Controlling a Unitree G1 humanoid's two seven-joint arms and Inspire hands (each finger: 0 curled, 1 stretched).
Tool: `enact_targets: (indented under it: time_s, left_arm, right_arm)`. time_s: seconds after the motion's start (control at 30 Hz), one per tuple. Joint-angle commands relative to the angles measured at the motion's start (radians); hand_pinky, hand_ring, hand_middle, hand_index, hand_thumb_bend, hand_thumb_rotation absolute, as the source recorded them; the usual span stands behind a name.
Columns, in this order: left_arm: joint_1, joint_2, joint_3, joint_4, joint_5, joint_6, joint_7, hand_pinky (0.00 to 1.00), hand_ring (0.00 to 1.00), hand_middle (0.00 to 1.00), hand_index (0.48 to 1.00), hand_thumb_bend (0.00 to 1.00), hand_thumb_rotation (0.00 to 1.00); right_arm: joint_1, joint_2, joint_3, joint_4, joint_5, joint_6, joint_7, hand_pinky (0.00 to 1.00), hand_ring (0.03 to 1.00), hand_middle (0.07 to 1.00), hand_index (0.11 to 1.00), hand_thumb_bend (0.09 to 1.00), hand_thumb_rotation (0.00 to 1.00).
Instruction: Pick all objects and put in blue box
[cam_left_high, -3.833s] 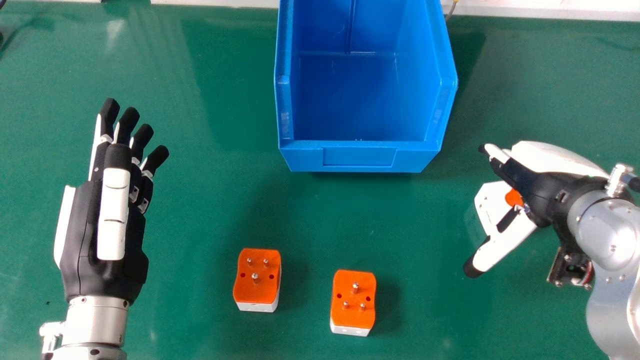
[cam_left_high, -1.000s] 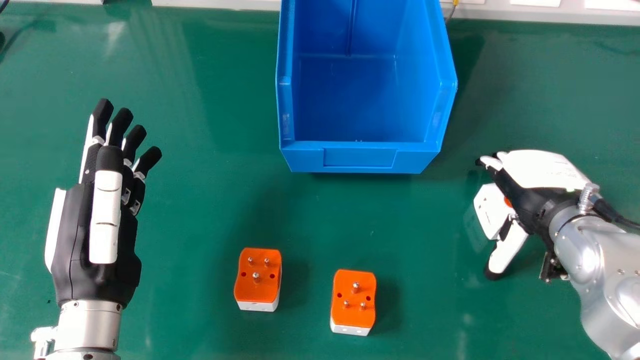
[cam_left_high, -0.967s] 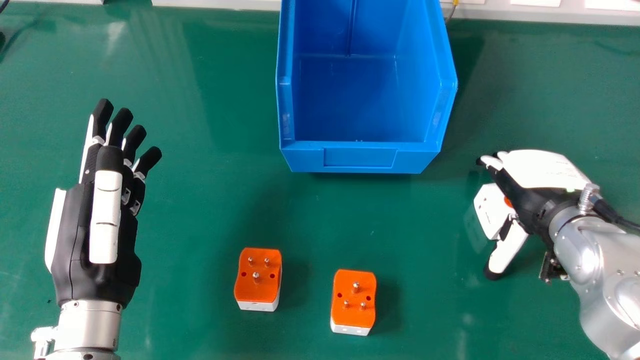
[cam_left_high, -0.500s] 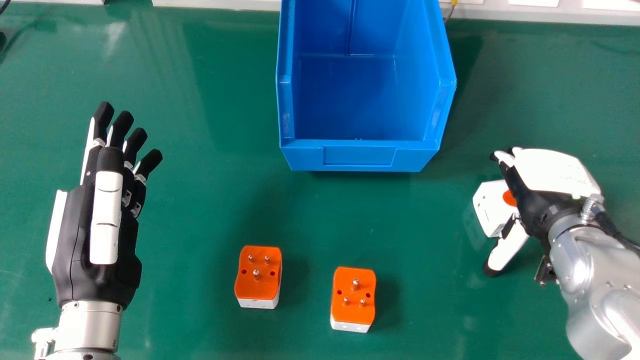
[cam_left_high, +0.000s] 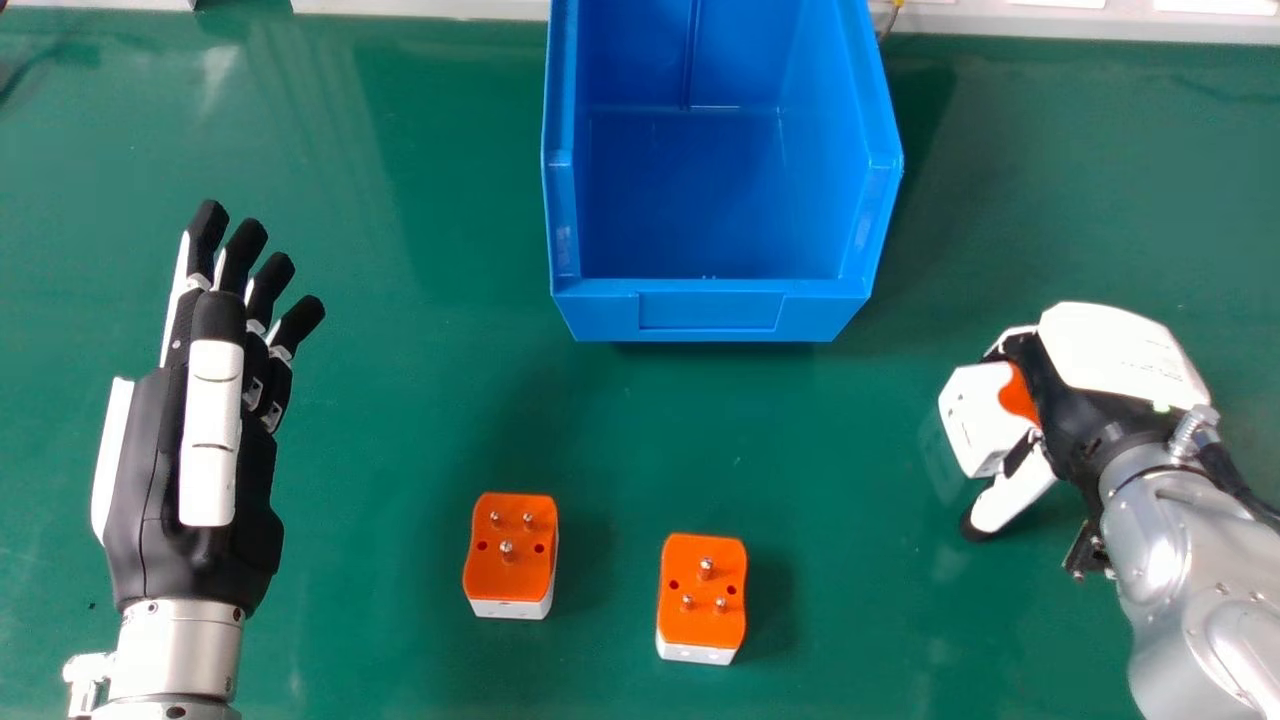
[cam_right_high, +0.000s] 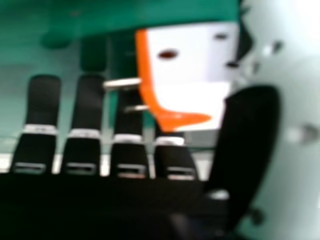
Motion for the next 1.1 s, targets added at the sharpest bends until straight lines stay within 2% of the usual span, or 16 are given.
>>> enact_targets:
  time_s: [0.0,0.17,0.23,0.3,0.37,0.5,0.6,0.67,0.8,0.97,1.07]
  left_arm:
    - [-0.004,0.005,0.004,-0.010,0.000,-0.022,-0.002,0.92,0.96,0.98,0.980,0.71,0.83]
    - [-0.003,0.007,0.004,-0.011,0.013,-0.025,0.006,0.92,0.96,0.98,0.979,0.71,0.83]
    - [-0.003,0.007,0.003,-0.010,0.012,-0.028,0.006,0.91,0.96,0.98,0.978,0.72,0.83]
    - [-0.003,0.010,0.003,-0.008,0.006,-0.026,0.000,0.91,0.96,0.98,0.978,0.72,0.83]
    - [-0.003,0.013,0.002,-0.008,0.007,-0.026,-0.002,0.91,0.96,0.98,0.976,0.72,0.82]
    - [-0.002,0.012,0.002,-0.010,0.015,-0.030,0.004,0.91,0.96,0.98,0.976,0.72,0.82]
    - [-0.004,0.011,0.003,-0.007,0.009,-0.028,0.002,0.91,0.96,0.98,0.976,0.72,0.82]
    - [-0.005,0.011,0.003,-0.004,0.011,-0.031,0.003,0.91,0.96,0.98,0.976,0.72,0.82]
    - [-0.003,0.009,0.003,-0.010,0.005,-0.027,0.002,0.91,0.96,0.98,0.975,0.72,0.82]
    - [-0.004,0.010,0.003,-0.008,0.013,-0.029,0.007,0.91,0.96,0.98,0.975,0.72,0.82]
    - [-0.005,0.012,0.002,-0.006,0.010,-0.029,0.003,0.91,0.96,0.98,0.974,0.72,0.82]
  right_arm:
    - [-0.010,-0.008,-0.021,-0.008,0.005,-0.001,-0.031,0.43,0.536,0.633,0.616,0.606,0.01]
    - [-0.007,-0.007,-0.021,-0.010,0.005,-0.002,-0.037,0.41,0.507,0.609,0.594,0.587,0.01]
    - [-0.006,-0.008,-0.022,-0.014,0.008,-0.003,-0.035,0.39,0.484,0.591,0.577,0.572,0.01]
    - [-0.003,-0.010,-0.022,-0.021,0.010,-0.005,-0.031,0.39,0.484,0.591,0.577,0.572,0.01]
    - [-0.001,-0.010,-0.023,-0.023,0.012,-0.007,-0.031,0.37,0.466,0.573,0.564,0.560,0.01]
    - [-0.001,-0.009,-0.024,-0.024,0.016,-0.010,-0.032,0.35,0.450,0.559,0.554,0.550,0.01]
    - [-0.003,-0.013,-0.017,-0.020,0.012,-0.012,-0.035,0.34,0.437,0.547,0.546,0.543,0.00]
    - [-0.001,-0.015,-0.016,-0.025,0.011,-0.014,-0.035,0.34,0.437,0.547,0.546,0.543,0.00]
    - [0.001,-0.011,-0.023,-0.024,0.024,-0.023,-0.040,0.33,0.427,0.538,0.539,0.537,0.00]
    - [0.004,-0.013,-0.020,-0.036,0.018,-0.025,-0.044,0.33,0.427,0.538,0.539,0.537,0.00]
    - [0.006,-0.012,-0.021,-0.038,0.020,-0.033,-0.056,0.32,0.419,0.530,0.533,0.532,0.00]
